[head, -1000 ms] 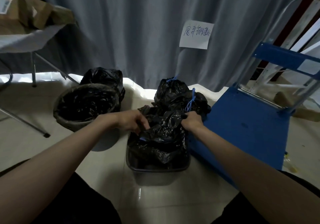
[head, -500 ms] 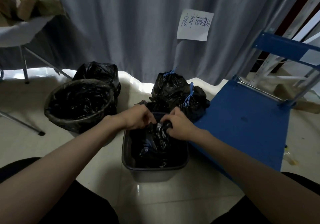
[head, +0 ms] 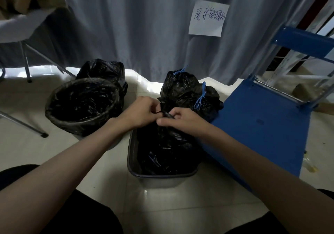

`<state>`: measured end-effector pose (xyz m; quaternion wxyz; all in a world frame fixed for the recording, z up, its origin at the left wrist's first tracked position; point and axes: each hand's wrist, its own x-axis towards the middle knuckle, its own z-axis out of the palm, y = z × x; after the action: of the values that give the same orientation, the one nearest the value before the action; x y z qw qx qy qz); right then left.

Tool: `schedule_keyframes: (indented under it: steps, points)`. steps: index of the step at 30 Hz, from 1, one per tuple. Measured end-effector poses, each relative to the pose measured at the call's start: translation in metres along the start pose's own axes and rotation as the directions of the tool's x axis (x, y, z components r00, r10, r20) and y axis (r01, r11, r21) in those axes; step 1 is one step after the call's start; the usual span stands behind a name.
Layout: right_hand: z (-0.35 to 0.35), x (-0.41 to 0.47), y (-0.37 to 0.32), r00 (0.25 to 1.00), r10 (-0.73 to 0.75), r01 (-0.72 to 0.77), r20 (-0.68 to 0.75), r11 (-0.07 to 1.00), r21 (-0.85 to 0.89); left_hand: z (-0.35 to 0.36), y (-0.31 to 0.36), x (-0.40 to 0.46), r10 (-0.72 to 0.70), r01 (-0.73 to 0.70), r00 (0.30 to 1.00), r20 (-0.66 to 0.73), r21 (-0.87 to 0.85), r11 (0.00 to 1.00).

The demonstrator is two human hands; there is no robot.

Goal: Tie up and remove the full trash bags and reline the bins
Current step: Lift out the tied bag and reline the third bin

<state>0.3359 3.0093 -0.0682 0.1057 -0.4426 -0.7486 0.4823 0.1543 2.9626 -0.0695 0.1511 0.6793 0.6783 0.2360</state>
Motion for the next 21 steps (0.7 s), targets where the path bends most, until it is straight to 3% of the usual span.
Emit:
schedule_keyframes:
  steps: [3, 7, 10, 15, 18, 21]
  points:
    - [-0.007, -0.001, 0.001, 0.987, -0.046, 0.031, -0.157, 0.995, -0.097, 0.004, 0.007, 0.005, 0.001, -0.002, 1.000, -0.019, -0.018, 1.000]
    - [-0.027, 0.000, 0.008, 0.938, -0.044, 0.041, -0.343, 0.999, -0.015, 0.008, 0.007, 0.009, -0.036, 0.033, 0.999, 0.032, 0.082, 0.996]
    - [-0.039, 0.002, 0.017, 0.920, -0.063, 0.076, -0.387, 0.997, 0.017, 0.010, 0.003, 0.012, -0.052, 0.050, 0.998, 0.020, 0.119, 0.992]
    - [-0.046, 0.006, 0.027, 0.902, -0.079, 0.080, -0.424, 0.997, -0.014, 0.007, -0.002, 0.017, -0.038, 0.040, 0.997, -0.065, 0.036, 0.999]
    - [-0.048, 0.013, 0.032, 0.850, -0.127, 0.068, -0.511, 0.989, -0.133, 0.003, -0.006, 0.019, 0.006, -0.007, 0.994, -0.106, -0.006, 1.000]
    - [-0.045, 0.020, 0.041, 0.817, -0.186, 0.031, -0.545, 0.959, -0.281, 0.005, -0.010, 0.019, 0.074, -0.071, 0.995, -0.061, 0.050, 0.996]
